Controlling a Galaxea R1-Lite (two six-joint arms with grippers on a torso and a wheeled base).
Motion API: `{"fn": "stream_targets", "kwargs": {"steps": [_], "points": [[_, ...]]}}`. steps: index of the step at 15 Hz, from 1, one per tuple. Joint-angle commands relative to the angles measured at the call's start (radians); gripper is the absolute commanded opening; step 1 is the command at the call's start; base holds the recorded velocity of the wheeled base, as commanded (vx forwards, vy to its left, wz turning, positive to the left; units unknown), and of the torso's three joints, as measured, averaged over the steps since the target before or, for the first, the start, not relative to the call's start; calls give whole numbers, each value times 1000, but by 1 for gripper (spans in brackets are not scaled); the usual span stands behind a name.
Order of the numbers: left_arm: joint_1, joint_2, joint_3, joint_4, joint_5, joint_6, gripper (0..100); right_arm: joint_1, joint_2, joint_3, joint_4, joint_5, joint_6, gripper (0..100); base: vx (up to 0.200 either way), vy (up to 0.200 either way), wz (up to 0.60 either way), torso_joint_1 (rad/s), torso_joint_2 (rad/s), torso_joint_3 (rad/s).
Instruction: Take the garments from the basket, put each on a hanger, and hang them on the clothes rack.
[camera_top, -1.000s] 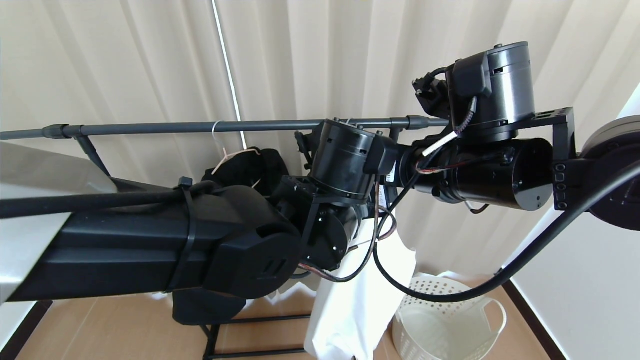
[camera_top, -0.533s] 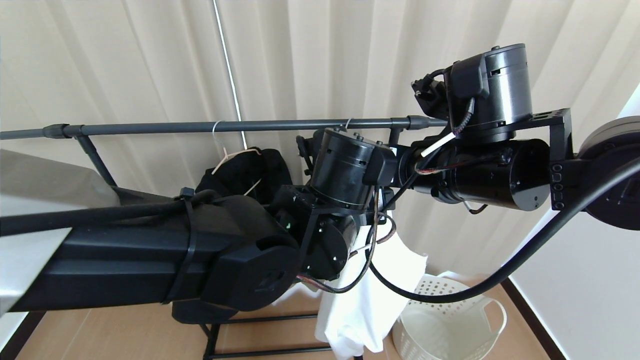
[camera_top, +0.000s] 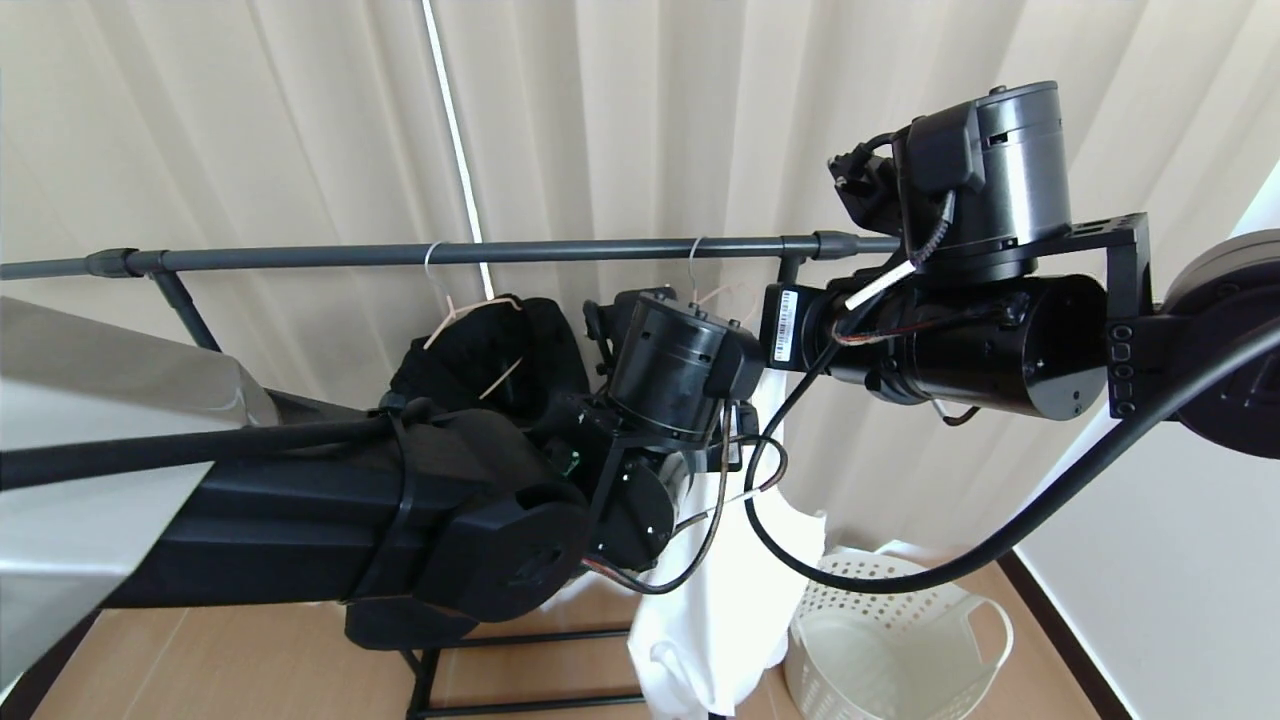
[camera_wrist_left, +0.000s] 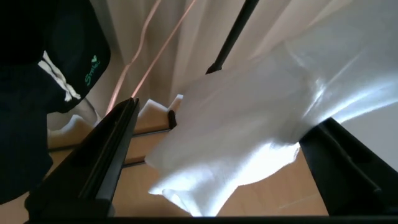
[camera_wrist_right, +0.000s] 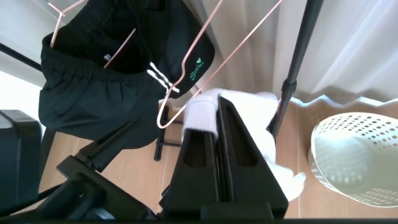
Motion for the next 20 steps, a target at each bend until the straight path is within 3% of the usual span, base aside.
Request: {"fn": "stream_targets", "kwargs": {"steps": [1,11,19,20], "points": [[-1,3,10,0,-1,0,100,-5,-1,-4,-1,0,0,0,0,0,0,0,0,0],[21,43,53,1,-4,0,100,-13,-14,-7,-1,-2,0,0,0,0,0,0,0,0],[7,41,192,-5,-4,-8,100,-30,-27,-11,-1,-2,-2,0,0,0,0,0,0,0],[2,40,244,-48,-4,-8,100,-37,-27,-11,-1,-2,-2,0,0,0,0,0,0,0]]}}
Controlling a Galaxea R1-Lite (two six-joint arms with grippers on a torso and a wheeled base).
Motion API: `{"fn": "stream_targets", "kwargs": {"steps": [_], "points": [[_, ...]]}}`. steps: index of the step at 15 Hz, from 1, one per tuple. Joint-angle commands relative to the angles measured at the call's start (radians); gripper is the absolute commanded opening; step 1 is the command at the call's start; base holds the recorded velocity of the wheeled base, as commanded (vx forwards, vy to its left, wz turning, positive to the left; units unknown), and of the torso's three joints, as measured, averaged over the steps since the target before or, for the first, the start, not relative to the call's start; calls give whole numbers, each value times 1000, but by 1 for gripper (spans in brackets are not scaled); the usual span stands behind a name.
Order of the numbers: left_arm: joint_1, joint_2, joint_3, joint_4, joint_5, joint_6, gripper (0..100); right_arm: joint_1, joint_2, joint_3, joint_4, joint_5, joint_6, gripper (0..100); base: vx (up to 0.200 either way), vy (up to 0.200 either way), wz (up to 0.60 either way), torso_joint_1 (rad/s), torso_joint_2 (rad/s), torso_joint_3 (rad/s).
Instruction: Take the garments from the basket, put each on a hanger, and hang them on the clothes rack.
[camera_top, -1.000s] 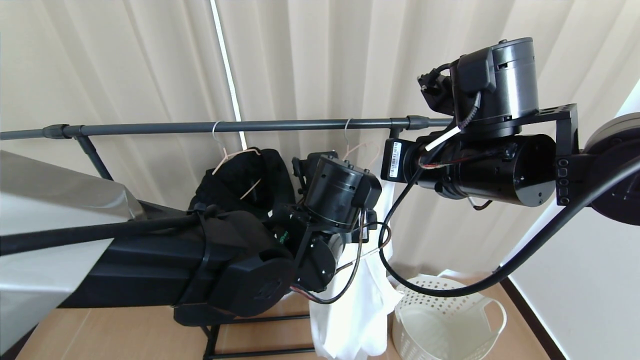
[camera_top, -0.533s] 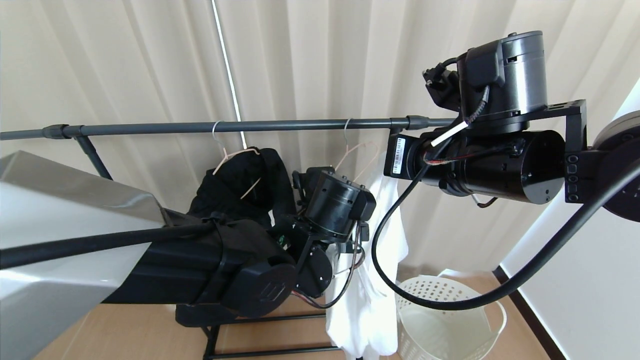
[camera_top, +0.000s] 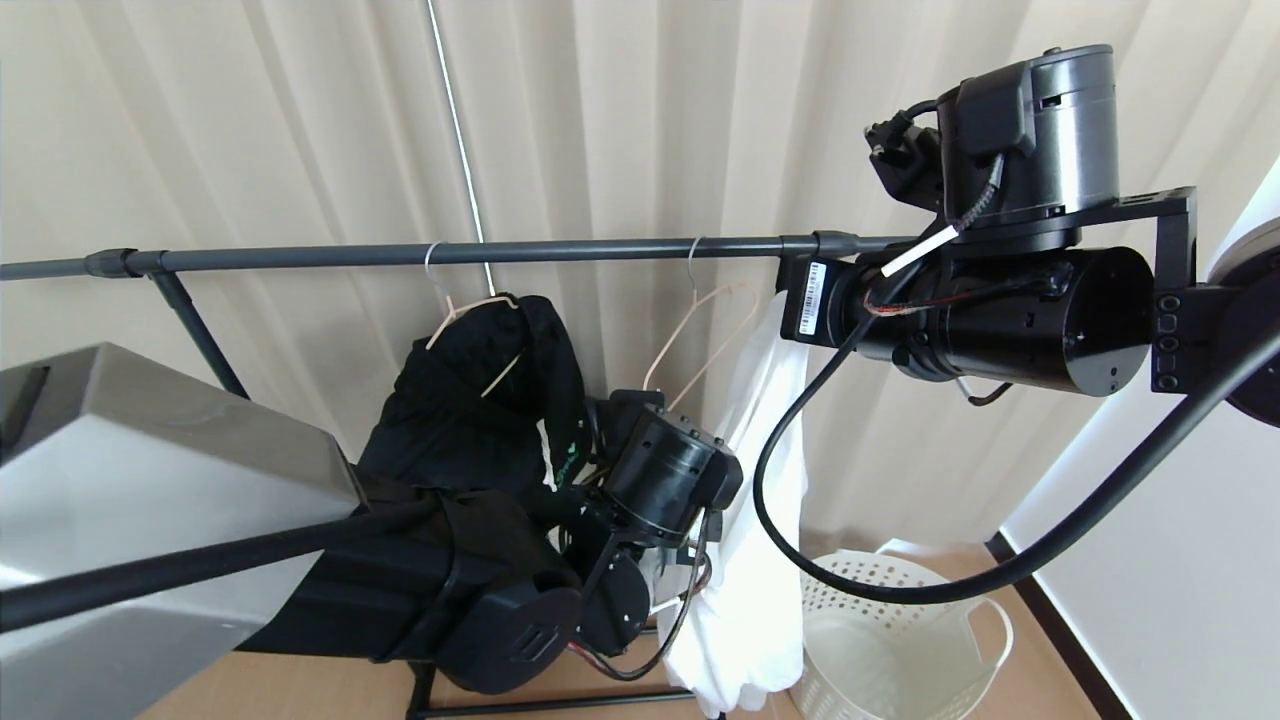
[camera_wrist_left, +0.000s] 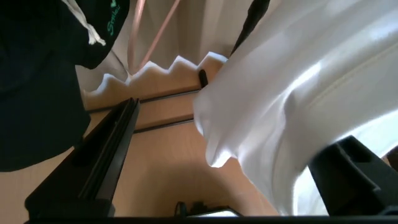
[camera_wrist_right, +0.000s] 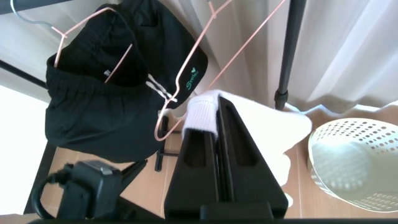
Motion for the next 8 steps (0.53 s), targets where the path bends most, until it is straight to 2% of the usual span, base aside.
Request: {"fn": "stream_targets", "kwargs": {"steps": [1,5,8], "points": [[-15,-2,83,-55,0,1,100,-4,-1,-2,0,0,0,0,0,0,0,0,0,0],[-70,-15,189,-90,0,6,100,-17,5,-6,0,0,-1,0,0,0,0,0,0,0],[-80,-31,217,-90,0,6,100,-26,6,-8,0,1,-1,0,0,0,0,0,0,0]]}}
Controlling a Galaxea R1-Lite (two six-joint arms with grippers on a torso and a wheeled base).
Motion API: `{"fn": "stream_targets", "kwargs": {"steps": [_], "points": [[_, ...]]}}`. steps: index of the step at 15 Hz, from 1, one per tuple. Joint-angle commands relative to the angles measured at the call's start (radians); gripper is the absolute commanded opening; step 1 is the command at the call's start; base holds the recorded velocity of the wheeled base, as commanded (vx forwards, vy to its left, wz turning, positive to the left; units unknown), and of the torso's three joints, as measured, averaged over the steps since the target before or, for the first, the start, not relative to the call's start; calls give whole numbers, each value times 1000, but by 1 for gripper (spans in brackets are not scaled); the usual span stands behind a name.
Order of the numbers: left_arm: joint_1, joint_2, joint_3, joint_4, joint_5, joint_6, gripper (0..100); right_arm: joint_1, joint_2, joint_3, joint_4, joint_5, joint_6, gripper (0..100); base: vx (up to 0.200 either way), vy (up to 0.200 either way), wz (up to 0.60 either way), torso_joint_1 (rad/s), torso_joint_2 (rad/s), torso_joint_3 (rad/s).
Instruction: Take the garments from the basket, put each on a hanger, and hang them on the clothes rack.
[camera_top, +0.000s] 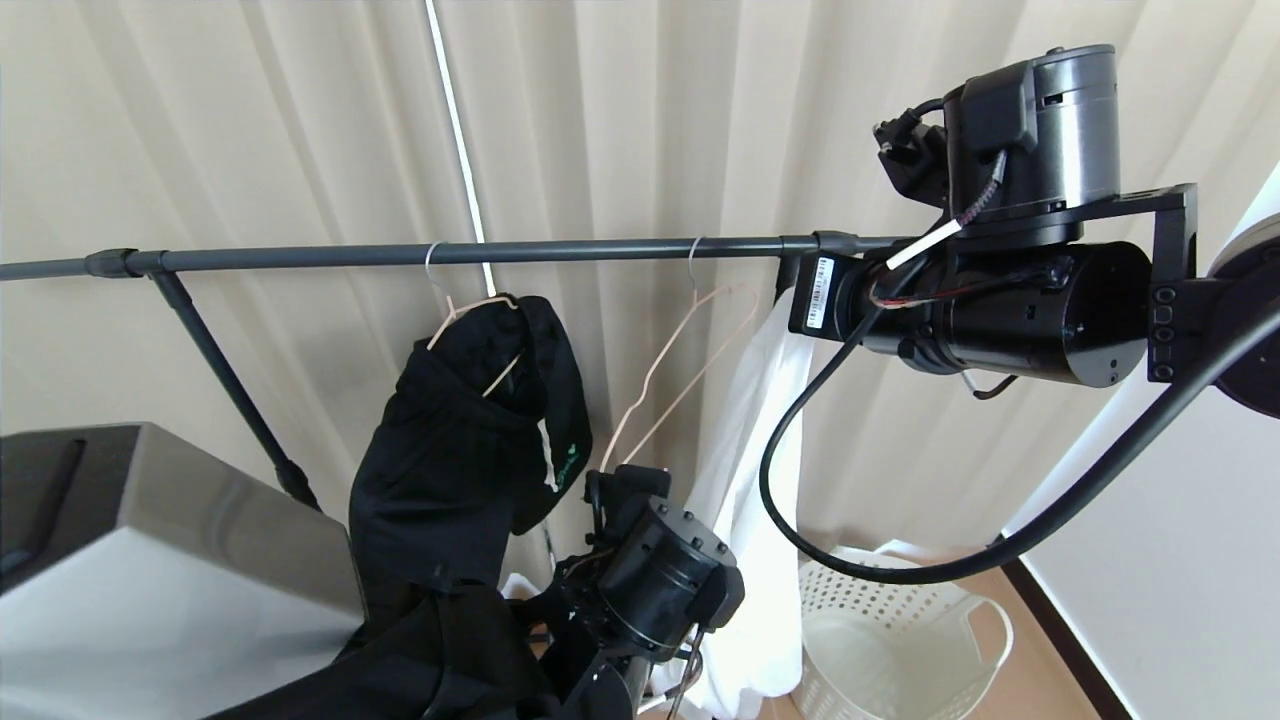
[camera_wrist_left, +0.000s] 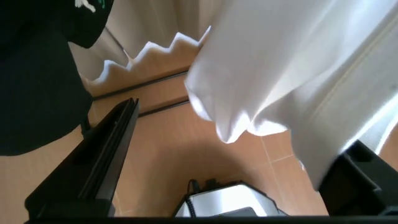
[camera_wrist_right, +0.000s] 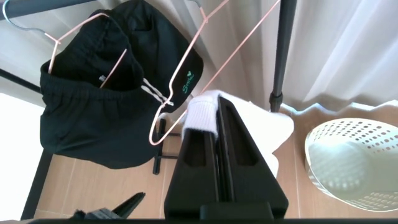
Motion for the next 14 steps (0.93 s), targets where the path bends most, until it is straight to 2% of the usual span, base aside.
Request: {"fn": "stream_targets", "kwargs": {"steps": [1,5,6,8,9,10,12,14], "points": [[-8,-12,15,0,2,-1,0,-2,4,0,-1,-1,0,0,0,0,0,0,0,0],[-8,-60,26,2,2,0,0,-21,7,0,-1,-3,-3,0,0,0,0,0,0,0],[4,-104,31,8,0,20,0,-39,4,1,4,-8,-6,0,0,0,0,0,0,0],[48,-169,32,7,0,86,0,-50,-5,3,10,-37,-35,0,0,0,0,0,0,0],[91,-238,26,7,0,146,0,-41,-50,21,16,-152,-109,0,0,0,0,0,0,0],[134,-285,17,7,-7,198,0,-24,-76,64,4,-224,-170,0,0,0,0,0,0,0],[211,-327,-12,8,-23,281,0,7,-90,112,4,-241,-205,0,0,0,0,0,0,0],[242,-338,-51,8,-41,309,0,68,-91,118,9,-241,-218,0,0,0,0,0,0,0]]}}
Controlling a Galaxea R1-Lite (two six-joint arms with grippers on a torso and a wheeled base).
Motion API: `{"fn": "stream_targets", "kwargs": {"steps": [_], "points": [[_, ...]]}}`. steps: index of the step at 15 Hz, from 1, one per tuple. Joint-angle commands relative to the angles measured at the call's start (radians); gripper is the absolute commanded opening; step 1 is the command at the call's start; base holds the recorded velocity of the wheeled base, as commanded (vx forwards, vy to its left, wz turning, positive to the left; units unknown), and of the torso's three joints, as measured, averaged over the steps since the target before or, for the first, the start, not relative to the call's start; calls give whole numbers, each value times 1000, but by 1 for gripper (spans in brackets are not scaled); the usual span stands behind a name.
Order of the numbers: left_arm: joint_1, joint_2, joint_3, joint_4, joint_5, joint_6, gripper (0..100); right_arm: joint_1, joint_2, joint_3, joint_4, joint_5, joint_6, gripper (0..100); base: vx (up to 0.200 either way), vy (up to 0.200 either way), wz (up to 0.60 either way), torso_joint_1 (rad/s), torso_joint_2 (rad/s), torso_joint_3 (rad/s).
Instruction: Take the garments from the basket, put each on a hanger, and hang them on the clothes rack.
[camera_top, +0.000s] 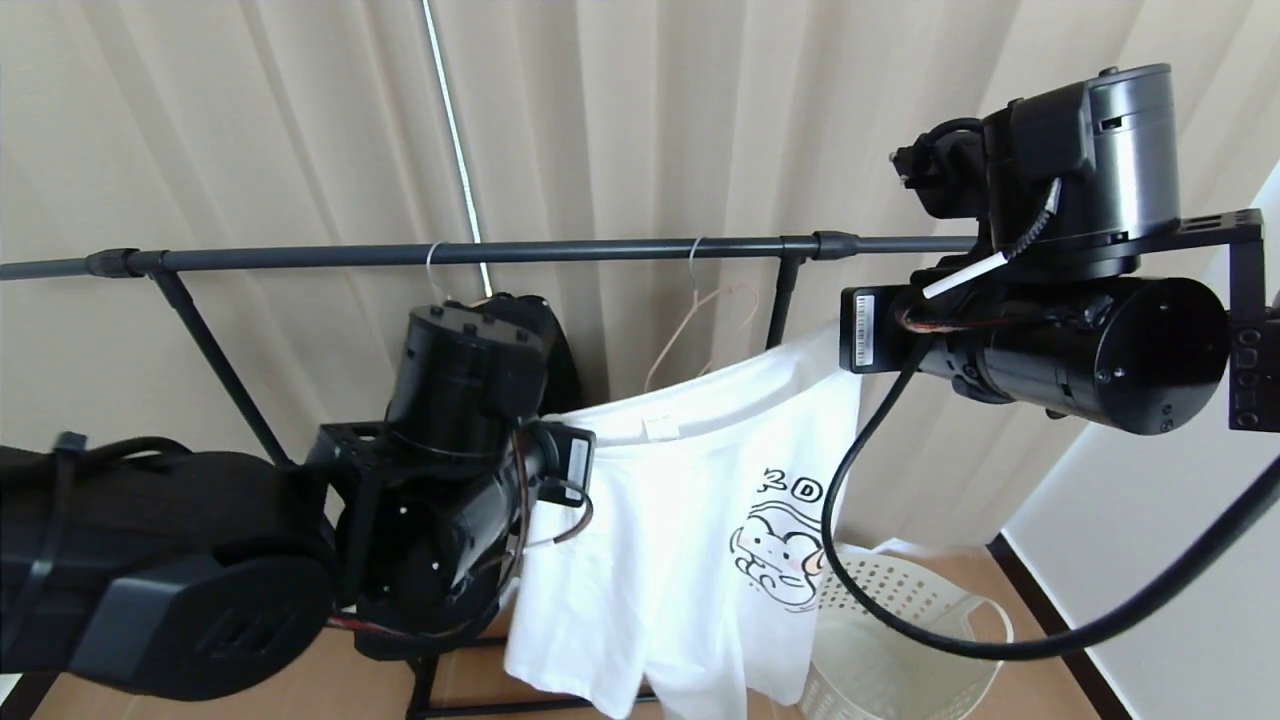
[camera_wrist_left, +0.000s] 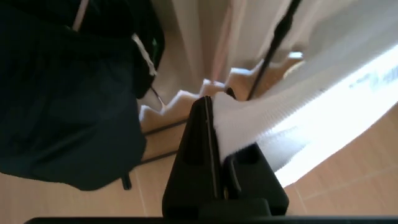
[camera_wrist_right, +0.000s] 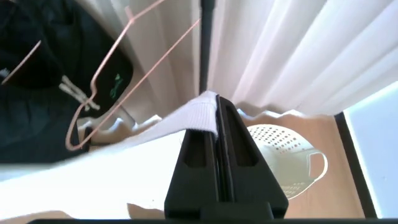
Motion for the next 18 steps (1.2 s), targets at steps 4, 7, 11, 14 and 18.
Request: {"fn": "stream_targets", "kwargs": {"steps": [4,7,11,14,18], "points": [[41,-47,-115,4,-107,70,0,72,15,17,-1,-3,-8,0,0,0,0,0,0,0],[47,-55,-186,95,-141,81,0,72,18,-1,-7,-3,-6,0,0,0,0,0,0,0],[47,-90,-187,156,-157,81,0,50,35,-69,-7,-3,29,0,0,0,0,0,0,0],[49,-98,-189,157,-157,81,0,39,50,-73,-7,-4,29,0,0,0,0,0,0,0],[49,-101,-198,168,-160,87,0,29,61,-90,-7,-4,32,0,0,0,0,0,0,0]]}}
